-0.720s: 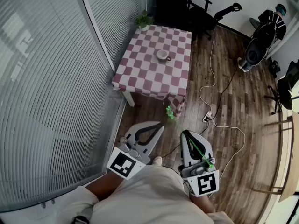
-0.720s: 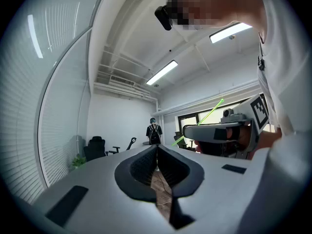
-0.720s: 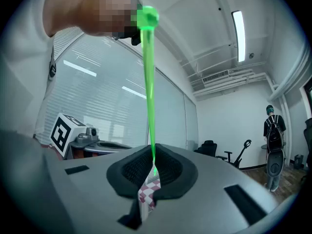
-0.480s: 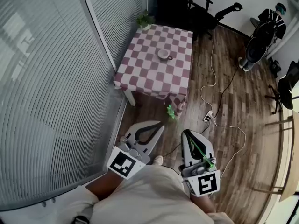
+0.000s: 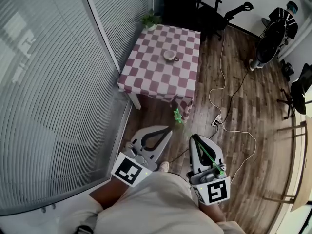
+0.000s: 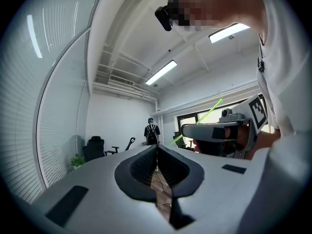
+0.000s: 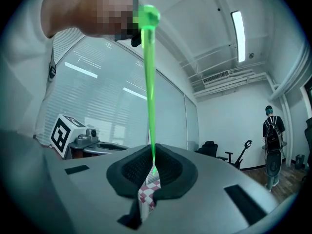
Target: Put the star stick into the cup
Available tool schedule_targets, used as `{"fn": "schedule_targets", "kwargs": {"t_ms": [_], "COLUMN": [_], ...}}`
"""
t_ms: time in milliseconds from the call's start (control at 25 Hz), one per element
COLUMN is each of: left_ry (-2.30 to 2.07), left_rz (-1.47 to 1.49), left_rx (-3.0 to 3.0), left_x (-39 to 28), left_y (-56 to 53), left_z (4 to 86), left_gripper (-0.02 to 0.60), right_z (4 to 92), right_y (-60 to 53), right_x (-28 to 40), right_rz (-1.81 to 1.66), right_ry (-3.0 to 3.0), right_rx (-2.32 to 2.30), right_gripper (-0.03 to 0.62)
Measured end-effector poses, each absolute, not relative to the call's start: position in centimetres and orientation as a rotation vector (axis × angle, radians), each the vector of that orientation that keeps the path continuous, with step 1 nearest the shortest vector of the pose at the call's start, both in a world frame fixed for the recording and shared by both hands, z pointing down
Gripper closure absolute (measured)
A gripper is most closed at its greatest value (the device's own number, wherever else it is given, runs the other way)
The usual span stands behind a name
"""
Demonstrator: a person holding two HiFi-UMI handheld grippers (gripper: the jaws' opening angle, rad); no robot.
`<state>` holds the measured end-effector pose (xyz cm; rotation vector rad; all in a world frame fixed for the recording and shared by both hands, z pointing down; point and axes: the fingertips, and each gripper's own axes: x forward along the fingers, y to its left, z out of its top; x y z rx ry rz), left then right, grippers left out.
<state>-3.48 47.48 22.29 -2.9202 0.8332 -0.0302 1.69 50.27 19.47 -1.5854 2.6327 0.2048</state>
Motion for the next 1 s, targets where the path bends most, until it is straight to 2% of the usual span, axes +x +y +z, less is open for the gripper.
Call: {"fn": "schedule_targets", "kwargs": {"t_ms": [440,640,1000], "left_ry": [0.908,0.88,0.875], "left_rz": [0.026,-0.048,-0.011], "left_rx": [-2.942,-2.912,-2.943], "left_x": [-2.6,-2.7,-2.7], "left_y": [48.9,48.0,44.8], "left_z": [22.8,23.6,24.2], "left_gripper": [0.551,0.549,0.549], "right_z": [19.8,20.0,20.3], "right_y": [51.5,50.7,47.3], "right_x": [2.8,2.5,2.4], "right_rz": [0.186,0.209,0.217], "right_ry": [2.641,2.662,2.644], "right_rx": [-1.553,-1.543,-1.551], "right_gripper": [0.556,0.556,0.556]}}
